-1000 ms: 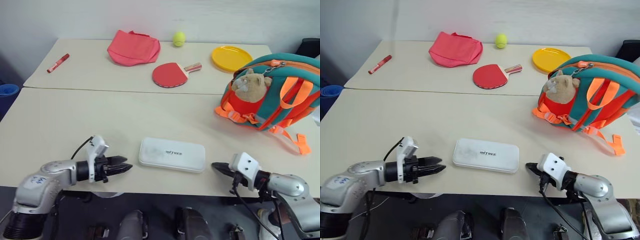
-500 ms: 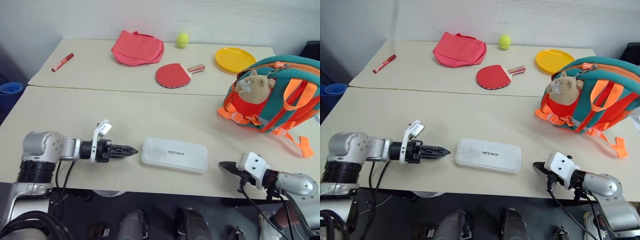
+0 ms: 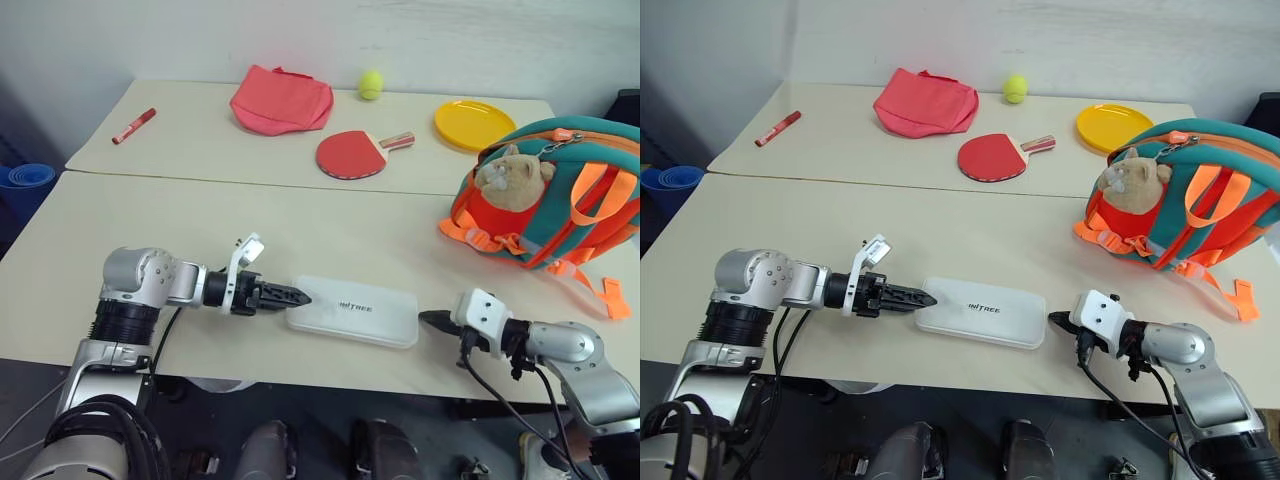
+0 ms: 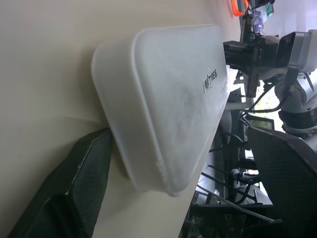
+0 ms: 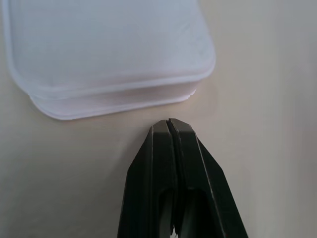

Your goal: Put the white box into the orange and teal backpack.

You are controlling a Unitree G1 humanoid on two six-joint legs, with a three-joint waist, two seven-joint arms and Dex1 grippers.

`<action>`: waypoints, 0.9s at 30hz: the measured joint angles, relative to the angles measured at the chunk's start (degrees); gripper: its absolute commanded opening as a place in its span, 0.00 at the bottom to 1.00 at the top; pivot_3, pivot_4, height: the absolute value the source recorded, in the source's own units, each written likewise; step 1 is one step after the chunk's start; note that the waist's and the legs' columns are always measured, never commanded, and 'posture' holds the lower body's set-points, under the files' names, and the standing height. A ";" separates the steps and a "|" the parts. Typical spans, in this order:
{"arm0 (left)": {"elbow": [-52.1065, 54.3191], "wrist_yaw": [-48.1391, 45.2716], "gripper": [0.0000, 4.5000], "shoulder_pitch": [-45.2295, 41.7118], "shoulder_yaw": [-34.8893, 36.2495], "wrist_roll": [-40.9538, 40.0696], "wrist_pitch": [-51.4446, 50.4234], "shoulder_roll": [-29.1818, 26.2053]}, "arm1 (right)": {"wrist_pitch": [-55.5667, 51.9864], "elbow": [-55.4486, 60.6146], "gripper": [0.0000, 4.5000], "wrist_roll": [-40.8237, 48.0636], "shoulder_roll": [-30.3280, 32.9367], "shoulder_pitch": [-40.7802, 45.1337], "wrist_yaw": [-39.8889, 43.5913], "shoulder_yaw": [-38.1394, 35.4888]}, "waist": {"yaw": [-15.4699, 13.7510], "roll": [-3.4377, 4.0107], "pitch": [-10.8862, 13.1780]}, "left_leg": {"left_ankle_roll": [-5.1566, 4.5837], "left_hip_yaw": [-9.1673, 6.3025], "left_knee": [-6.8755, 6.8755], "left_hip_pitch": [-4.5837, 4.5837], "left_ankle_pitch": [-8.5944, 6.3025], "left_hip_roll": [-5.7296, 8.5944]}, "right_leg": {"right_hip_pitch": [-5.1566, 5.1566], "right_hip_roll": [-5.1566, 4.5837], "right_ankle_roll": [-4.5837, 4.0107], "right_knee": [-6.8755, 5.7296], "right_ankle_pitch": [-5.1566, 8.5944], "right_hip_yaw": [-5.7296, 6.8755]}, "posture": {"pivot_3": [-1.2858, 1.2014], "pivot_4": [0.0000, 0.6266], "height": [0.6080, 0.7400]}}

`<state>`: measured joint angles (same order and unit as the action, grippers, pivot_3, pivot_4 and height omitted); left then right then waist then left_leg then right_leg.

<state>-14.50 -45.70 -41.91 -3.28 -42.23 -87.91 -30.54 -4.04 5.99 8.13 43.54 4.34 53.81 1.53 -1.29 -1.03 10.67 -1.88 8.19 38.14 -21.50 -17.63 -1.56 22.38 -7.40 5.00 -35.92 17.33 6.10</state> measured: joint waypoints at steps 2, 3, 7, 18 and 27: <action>-0.66 0.81 0.99 -0.35 0.71 0.46 -0.02 1.73 | -0.34 -0.85 0.00 -0.04 -1.05 1.27 0.07 0.60 | -0.08 -0.02 -0.02 | 0.02 -0.01 0.00 0.03 -0.01 0.01 | -0.03 -0.02 0.00 0.01 0.00 0.00 | 0.52 0.24 1.00; -1.47 1.43 0.99 -0.50 1.64 0.67 -0.13 3.05 | -0.84 -0.91 0.00 0.02 -1.45 1.65 0.09 0.84 | -0.13 -0.01 -0.04 | 0.02 -0.02 0.00 0.03 -0.01 0.02 | -0.04 -0.04 0.00 0.01 0.00 0.01 | 0.52 0.24 1.00; -3.88 4.46 0.99 -0.87 5.80 1.05 -1.56 8.56 | -1.30 -1.08 0.00 -0.01 -1.57 2.85 0.71 2.09 | -0.07 -0.09 -0.09 | -0.01 -0.03 0.00 0.03 0.00 0.02 | -0.04 -0.04 0.00 0.01 0.00 0.03 | 0.52 0.24 1.00; -1.57 4.45 0.37 1.50 4.49 -4.79 -4.34 7.10 | 0.25 -1.00 0.00 1.02 -1.60 0.97 1.05 1.09 | 0.00 -0.10 -0.08 | 0.09 -0.02 -0.07 -0.02 -0.05 -0.03 | 0.03 0.01 0.00 0.07 0.00 0.02 | 0.52 0.24 1.00; 8.72 -2.77 0.29 6.38 5.79 -8.09 1.84 -1.01 | -11.05 11.54 0.27 18.14 -10.00 -16.19 -10.27 -18.50 | 0.17 0.02 0.01 | 0.29 -0.02 -0.15 -0.19 -0.13 -0.08 | 0.24 0.01 -0.07 0.06 0.04 -0.04 | 0.52 0.24 1.00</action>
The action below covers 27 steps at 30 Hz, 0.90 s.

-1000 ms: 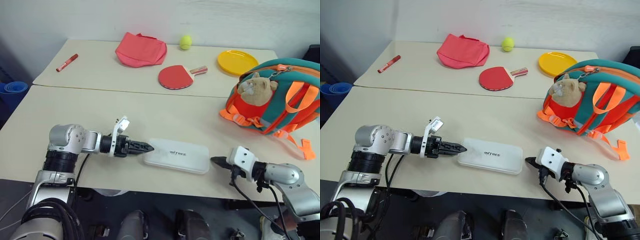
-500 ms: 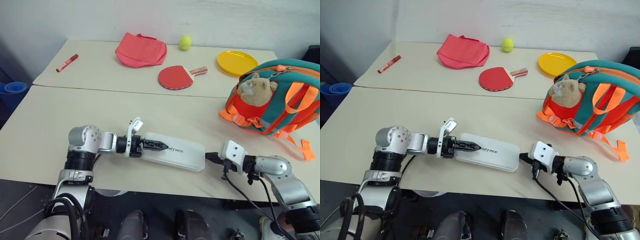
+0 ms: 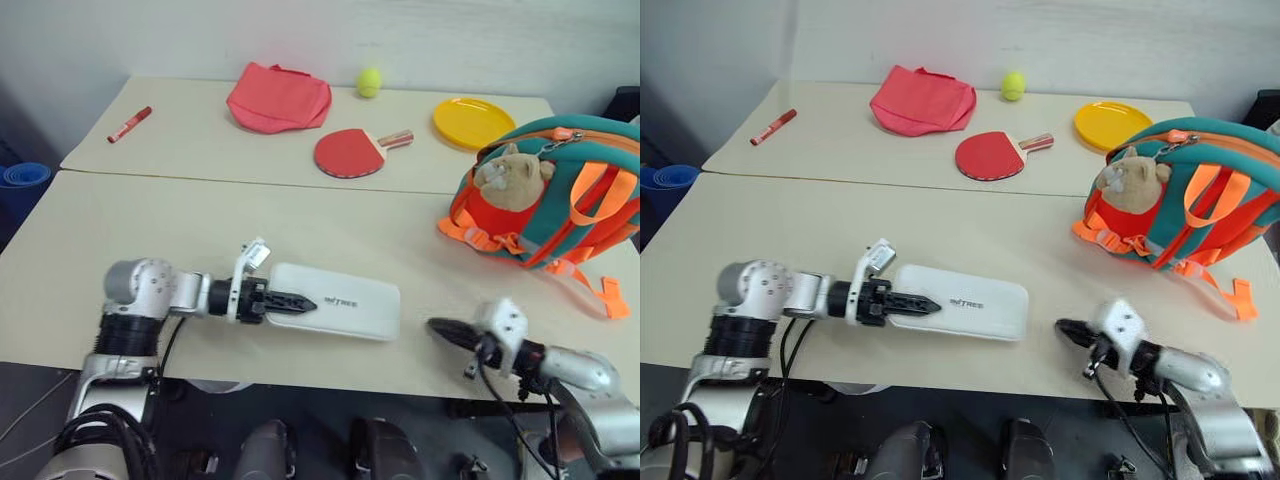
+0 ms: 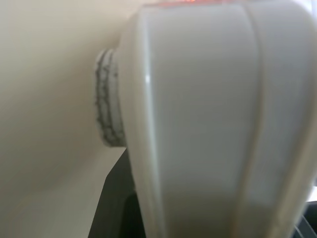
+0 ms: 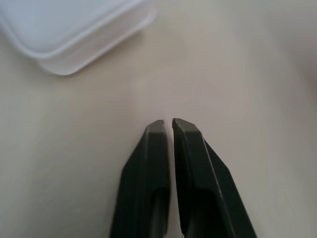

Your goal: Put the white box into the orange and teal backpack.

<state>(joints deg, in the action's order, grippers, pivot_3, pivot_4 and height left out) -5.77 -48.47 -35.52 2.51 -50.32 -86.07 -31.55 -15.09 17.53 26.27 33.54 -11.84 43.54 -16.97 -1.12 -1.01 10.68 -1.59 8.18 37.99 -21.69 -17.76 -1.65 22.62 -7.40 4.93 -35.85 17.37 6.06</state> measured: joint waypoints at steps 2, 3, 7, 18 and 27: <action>3.04 -3.44 0.29 1.63 1.17 -0.12 5.88 -0.28 | -2.30 4.84 0.42 3.15 -1.31 -4.25 -3.51 -5.63 | -0.04 0.02 0.01 | 0.08 -0.01 -0.02 0.00 -0.05 -0.01 | 0.01 0.00 0.00 0.03 0.00 0.00 | 0.52 0.24 1.00; 4.67 -6.17 0.29 3.13 1.92 0.23 11.00 -0.25 | -2.44 6.72 0.50 3.62 -1.83 -6.83 -4.49 -8.37 | -0.05 0.03 0.01 | 0.10 0.00 -0.09 0.02 -0.06 0.00 | 0.00 0.00 -0.02 0.09 0.01 0.00 | 0.52 0.24 1.00; 9.42 -15.39 0.29 9.68 2.29 6.50 32.98 -2.54 | -1.30 9.07 0.77 4.15 -5.82 -18.07 -6.60 -17.17 | -0.23 0.03 0.01 | 0.13 0.11 -0.59 0.05 -0.05 0.03 | 0.07 0.04 -0.07 0.39 0.04 -0.02 | 0.52 0.24 1.00; 4.62 -28.82 0.29 5.46 -2.04 13.40 49.93 -7.98 | 2.81 -10.10 0.99 3.14 7.40 4.98 -2.65 -18.86 | 1.38 0.16 0.09 | -0.34 0.23 -0.66 0.14 0.27 0.02 | 0.13 0.06 -0.08 0.33 -0.04 -0.08 | 0.52 0.24 1.00; 3.36 -28.07 0.29 4.66 -1.29 14.12 51.68 -7.90 | 2.95 -28.64 0.56 0.81 10.68 30.79 6.59 -4.60 | 1.51 0.18 0.13 | -0.43 0.26 -0.42 -0.05 0.34 -0.02 | 0.16 0.19 -0.07 0.29 -0.02 -0.01 | 0.52 0.24 1.00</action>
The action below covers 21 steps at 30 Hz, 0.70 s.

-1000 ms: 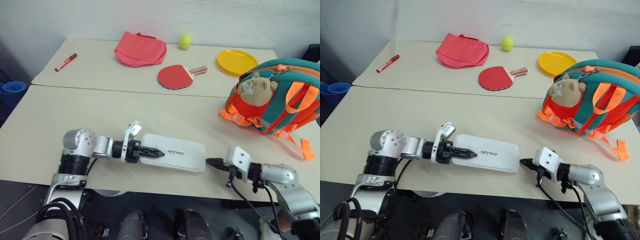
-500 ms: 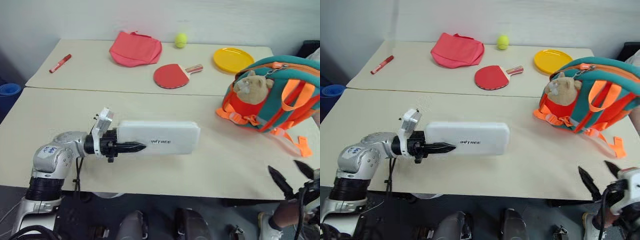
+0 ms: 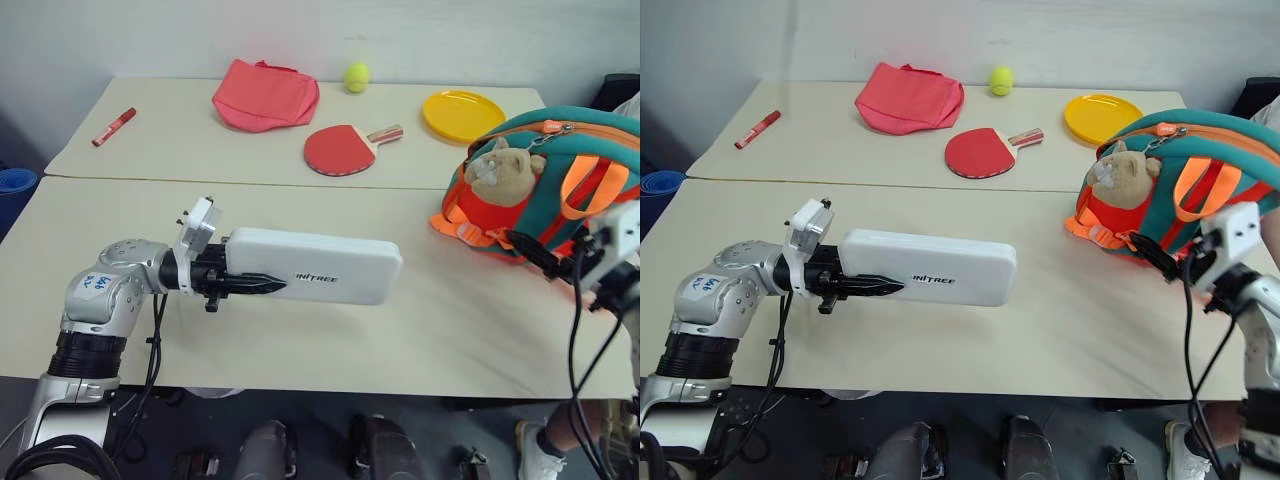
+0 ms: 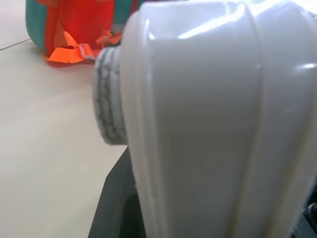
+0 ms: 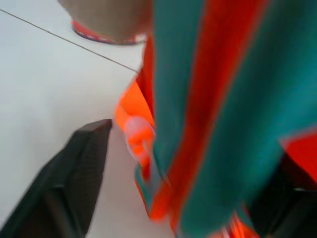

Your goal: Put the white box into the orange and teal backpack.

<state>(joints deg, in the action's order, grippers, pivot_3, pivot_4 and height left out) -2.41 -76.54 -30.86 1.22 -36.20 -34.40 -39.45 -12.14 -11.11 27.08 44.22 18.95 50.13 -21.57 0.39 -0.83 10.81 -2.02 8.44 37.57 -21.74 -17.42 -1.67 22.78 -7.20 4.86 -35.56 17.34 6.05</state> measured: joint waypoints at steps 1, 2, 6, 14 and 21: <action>0.03 0.43 0.29 0.08 0.47 -0.15 -0.42 -0.11 | -0.29 -0.37 0.47 0.00 -0.13 1.58 0.74 1.14 | 0.00 0.00 0.00 | 0.00 -0.02 0.07 -0.03 0.00 -0.01 | 0.00 0.00 0.01 0.00 -0.01 0.01 | 0.52 0.24 1.00; 0.13 0.77 0.29 0.15 1.02 -0.50 -1.01 -0.27 | -0.31 -0.38 0.40 -0.01 -0.56 2.61 1.52 2.07 | -0.01 0.00 0.00 | -0.01 -0.06 0.12 -0.06 -0.01 -0.03 | 0.00 0.00 0.02 0.00 -0.01 0.04 | 0.52 0.24 1.00; 0.23 2.65 0.29 0.39 4.04 -1.92 -2.31 -0.48 | -0.19 -0.23 0.09 -0.17 -3.38 3.27 2.52 4.80 | -0.15 0.00 0.01 | -0.01 -0.16 0.35 -0.23 -0.01 -0.03 | 0.04 -0.06 0.06 -0.10 -0.04 0.12 | 0.52 0.24 1.00; -2.56 6.62 0.29 -3.52 10.82 -5.31 -6.87 -2.01 | -6.22 17.75 0.01 4.11 -12.08 3.49 0.98 12.90 | 1.15 0.00 0.01 | 0.05 -0.15 0.39 -0.63 0.04 -0.05 | 0.59 0.00 0.10 -0.51 -0.06 0.07 | 0.52 0.24 1.00; -14.37 6.88 0.29 -3.66 17.95 -8.25 -10.60 -5.31 | -18.57 32.17 0.01 13.73 -14.22 -0.29 0.03 19.49 | 1.44 -0.06 0.05 | 0.04 -0.08 0.38 -0.76 0.02 -0.12 | 0.74 0.12 0.10 -0.45 -0.06 0.06 | 0.52 0.24 1.00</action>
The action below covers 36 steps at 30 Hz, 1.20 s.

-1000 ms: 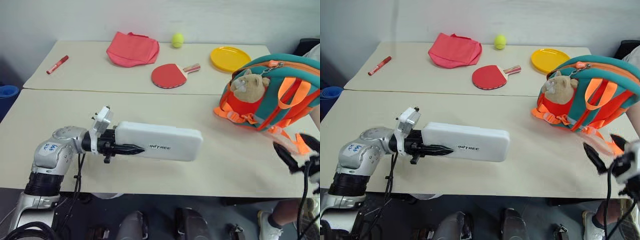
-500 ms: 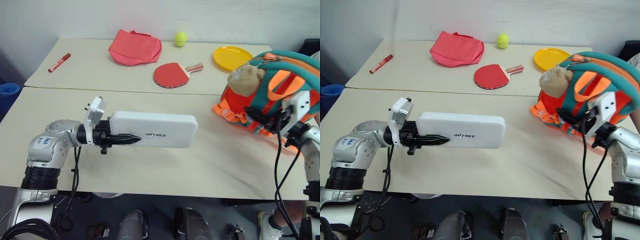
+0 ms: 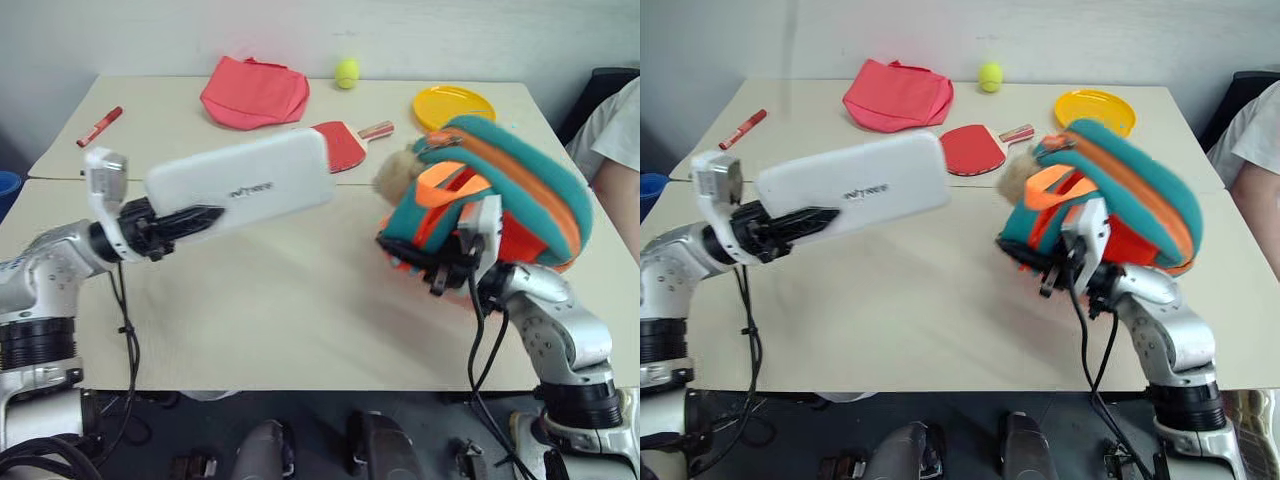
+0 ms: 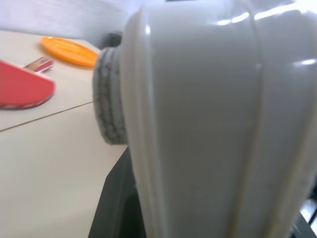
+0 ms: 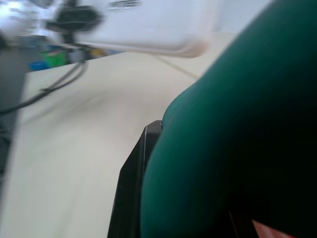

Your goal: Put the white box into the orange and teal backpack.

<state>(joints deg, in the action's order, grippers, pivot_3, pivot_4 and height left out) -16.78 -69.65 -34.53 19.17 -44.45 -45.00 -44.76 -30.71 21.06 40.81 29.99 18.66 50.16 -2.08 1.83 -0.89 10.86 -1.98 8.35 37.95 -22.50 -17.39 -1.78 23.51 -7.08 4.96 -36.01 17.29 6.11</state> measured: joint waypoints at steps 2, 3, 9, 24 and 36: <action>-2.30 0.20 0.29 -0.56 0.78 -0.06 0.53 0.77 | -5.27 4.34 0.01 6.43 -0.12 -1.19 -1.70 -0.16 | -0.25 -0.01 0.01 | -0.02 -0.03 0.06 -0.02 0.00 0.03 | -0.02 -0.06 0.00 -0.03 0.00 -0.01 | 0.52 0.24 1.00; -2.49 0.40 0.29 -0.62 1.15 -0.08 1.10 1.47 | -8.28 7.16 0.01 10.51 1.20 -2.46 -2.55 -0.63 | -0.51 -0.05 0.02 | -0.06 -0.09 0.10 -0.07 -0.02 0.05 | -0.03 -0.12 0.00 -0.02 0.00 0.03 | 0.52 0.24 1.00; 2.70 1.82 0.29 2.47 3.06 -1.83 0.82 2.36 | -20.82 17.64 0.01 31.92 15.04 -15.95 -5.40 -7.91 | -1.54 -0.27 0.00 | -0.27 -0.13 0.12 -0.19 -0.19 0.15 | -0.04 -0.32 0.05 0.17 -0.03 0.06 | 0.52 0.24 1.00; 19.13 2.44 0.29 2.36 0.95 -9.64 -3.15 3.91 | -20.42 6.50 0.01 28.92 20.94 -17.40 -7.03 -17.41 | -1.88 -0.46 -0.01 | -0.22 -0.04 0.18 -0.07 -0.10 0.17 | -0.08 -0.24 0.11 0.23 -0.10 0.01 | 0.52 0.24 1.00; 18.79 -4.81 0.29 -0.02 -9.73 -0.12 8.63 2.56 | -19.41 6.56 0.01 25.58 20.46 -18.14 -6.17 -17.28 | -1.98 -0.46 -0.01 | -0.23 -0.01 0.21 -0.05 -0.10 0.18 | -0.09 -0.22 0.12 0.22 -0.10 0.01 | 0.52 0.24 1.00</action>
<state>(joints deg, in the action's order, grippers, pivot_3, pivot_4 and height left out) 2.01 -74.47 -34.55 9.44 -44.57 -36.37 -42.20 -50.12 27.62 66.39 50.46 0.52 43.99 -19.36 -0.15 -1.35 10.85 -2.21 8.34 38.16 -22.56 -17.49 -1.61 23.43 -7.30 5.08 -35.79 17.18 6.11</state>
